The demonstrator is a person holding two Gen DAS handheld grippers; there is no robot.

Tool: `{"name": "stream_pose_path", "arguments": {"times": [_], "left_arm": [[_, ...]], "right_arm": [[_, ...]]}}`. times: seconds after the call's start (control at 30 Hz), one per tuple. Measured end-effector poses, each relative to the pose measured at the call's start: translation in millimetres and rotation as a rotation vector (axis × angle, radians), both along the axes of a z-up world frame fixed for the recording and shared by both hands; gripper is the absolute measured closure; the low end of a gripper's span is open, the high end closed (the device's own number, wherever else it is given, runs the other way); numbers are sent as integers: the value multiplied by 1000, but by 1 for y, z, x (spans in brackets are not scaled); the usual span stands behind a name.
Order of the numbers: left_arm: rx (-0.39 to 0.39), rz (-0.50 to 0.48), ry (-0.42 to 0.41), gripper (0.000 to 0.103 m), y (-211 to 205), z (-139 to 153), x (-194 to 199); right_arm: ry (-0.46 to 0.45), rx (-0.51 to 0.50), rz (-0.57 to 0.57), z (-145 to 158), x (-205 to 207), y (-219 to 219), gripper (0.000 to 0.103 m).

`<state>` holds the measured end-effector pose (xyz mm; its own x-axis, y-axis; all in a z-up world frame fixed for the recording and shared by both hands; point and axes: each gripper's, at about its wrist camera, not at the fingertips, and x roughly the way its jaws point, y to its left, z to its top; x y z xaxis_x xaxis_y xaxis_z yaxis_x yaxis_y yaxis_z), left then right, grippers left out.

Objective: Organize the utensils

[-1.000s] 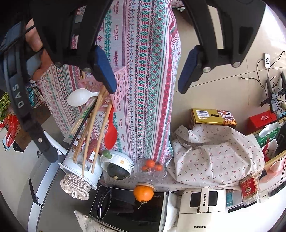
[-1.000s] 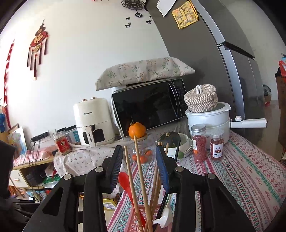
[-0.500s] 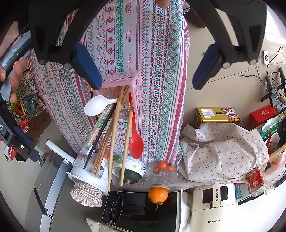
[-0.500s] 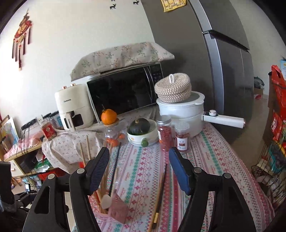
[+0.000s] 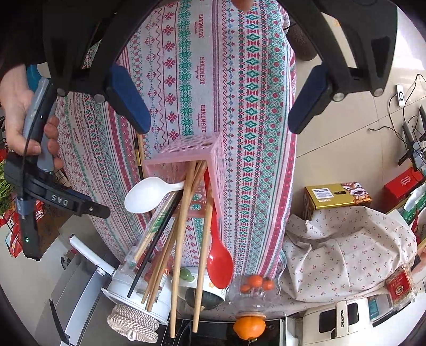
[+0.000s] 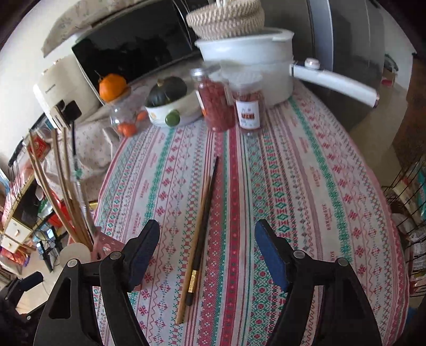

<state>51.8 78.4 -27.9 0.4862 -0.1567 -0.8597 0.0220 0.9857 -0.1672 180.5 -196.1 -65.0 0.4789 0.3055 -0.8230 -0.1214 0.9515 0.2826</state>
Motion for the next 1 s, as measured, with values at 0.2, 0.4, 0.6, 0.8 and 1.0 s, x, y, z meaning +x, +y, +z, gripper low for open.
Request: {"name": "stream_pose_path", "arguments": {"times": [0.2, 0.4, 0.6, 0.8, 1.0], "left_arm": [[-41, 19, 11, 1, 5, 1, 2], [-55, 10, 26, 1, 6, -1, 3], [-60, -3, 28, 1, 5, 0, 2], [-58, -14, -8, 1, 2, 11, -4], [-37, -70, -89, 1, -12, 35, -18]], "right_arm": [[151, 57, 41, -40, 41, 10, 86], [209, 105, 53, -58, 62, 26, 95], [247, 11, 57, -75, 68, 44, 98], [198, -166, 105, -80, 62, 67, 95], [183, -69, 122, -58, 50, 55, 97]]}}
